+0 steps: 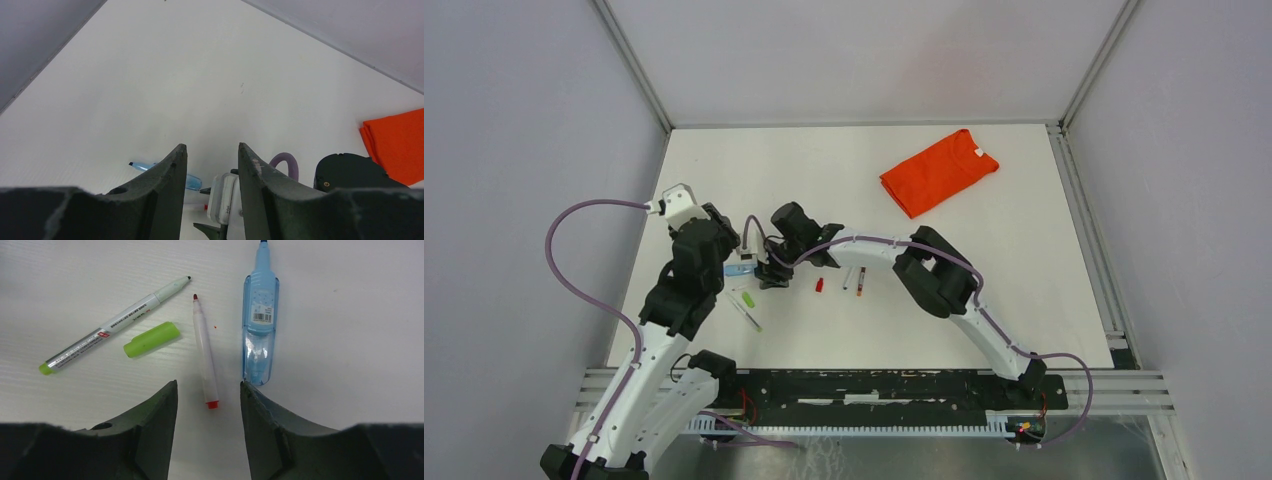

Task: Insert the pens into the pen caps
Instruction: Pick up the pen from the center of the board.

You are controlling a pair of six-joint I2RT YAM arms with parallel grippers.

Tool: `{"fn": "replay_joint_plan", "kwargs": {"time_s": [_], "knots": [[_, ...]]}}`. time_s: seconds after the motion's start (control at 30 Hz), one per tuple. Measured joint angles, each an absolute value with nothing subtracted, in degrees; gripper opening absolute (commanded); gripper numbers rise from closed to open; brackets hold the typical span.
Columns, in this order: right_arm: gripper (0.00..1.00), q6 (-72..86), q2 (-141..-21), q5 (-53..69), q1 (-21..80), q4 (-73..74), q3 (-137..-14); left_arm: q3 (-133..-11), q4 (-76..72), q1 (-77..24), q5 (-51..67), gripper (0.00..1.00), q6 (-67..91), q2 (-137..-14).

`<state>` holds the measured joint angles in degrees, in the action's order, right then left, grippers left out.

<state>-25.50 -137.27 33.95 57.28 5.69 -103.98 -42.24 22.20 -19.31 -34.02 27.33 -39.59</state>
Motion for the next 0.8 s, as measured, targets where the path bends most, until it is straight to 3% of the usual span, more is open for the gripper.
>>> {"fn": "replay_joint_plan", "kwargs": {"time_s": [0.3, 0.57, 0.8], "knots": [[0.44, -24.23, -139.72, 34.57, 57.28, 5.54, -105.75, -42.13, 22.17, -19.31, -34.02, 0.48, 27.31, -39.59], [0.16, -23.75, -139.79, 34.65, 57.30, 5.54, -105.80, -42.13, 22.17, -19.31, -34.02, 0.48, 27.33, -39.66], [0.08, -24.21, -138.65, 34.92, 57.30, 4.25, -103.42, -42.13, 22.17, -19.29, -34.02, 0.48, 27.31, -39.77]]}}
